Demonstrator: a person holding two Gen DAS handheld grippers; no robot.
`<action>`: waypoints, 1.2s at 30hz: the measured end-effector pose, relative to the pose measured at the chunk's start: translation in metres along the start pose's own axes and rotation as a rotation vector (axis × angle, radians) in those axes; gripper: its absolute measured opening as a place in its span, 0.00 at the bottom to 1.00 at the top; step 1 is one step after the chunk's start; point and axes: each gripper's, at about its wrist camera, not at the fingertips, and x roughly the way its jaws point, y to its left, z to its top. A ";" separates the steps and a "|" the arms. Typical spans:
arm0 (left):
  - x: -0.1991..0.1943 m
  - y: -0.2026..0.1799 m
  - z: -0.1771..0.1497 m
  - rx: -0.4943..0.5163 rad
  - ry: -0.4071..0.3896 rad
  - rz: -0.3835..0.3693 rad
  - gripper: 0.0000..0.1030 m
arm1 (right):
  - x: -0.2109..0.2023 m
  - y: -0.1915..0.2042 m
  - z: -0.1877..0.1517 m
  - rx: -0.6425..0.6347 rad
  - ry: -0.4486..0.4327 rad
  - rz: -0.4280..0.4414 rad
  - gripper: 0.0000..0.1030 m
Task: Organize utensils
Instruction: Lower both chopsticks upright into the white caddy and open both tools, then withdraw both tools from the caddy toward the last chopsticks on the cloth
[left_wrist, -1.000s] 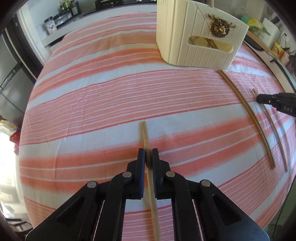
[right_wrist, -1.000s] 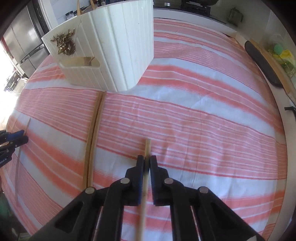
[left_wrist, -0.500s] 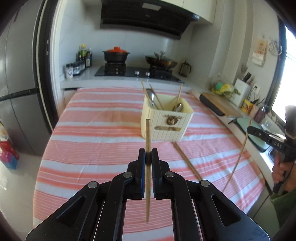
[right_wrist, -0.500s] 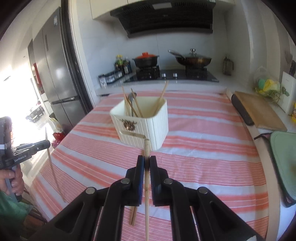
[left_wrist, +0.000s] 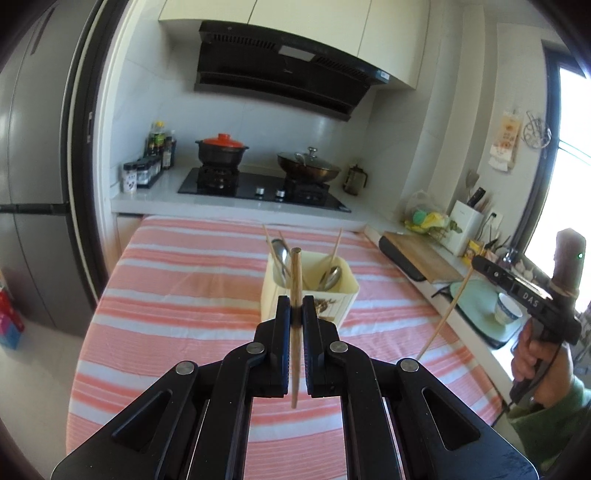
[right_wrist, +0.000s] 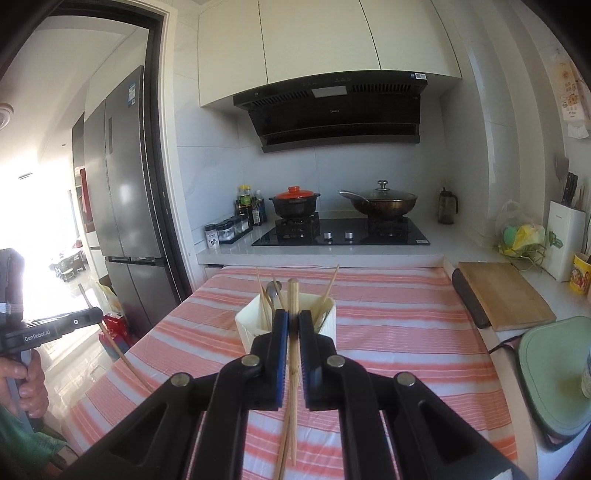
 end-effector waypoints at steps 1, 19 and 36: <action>0.000 -0.001 0.010 0.002 -0.012 -0.005 0.04 | 0.005 -0.003 0.007 0.002 -0.003 0.002 0.06; 0.188 -0.004 0.097 0.004 0.057 0.068 0.04 | 0.180 -0.008 0.071 0.001 -0.041 0.025 0.06; 0.172 -0.010 0.040 0.127 0.152 0.155 0.89 | 0.204 -0.026 0.030 0.065 0.270 0.106 0.55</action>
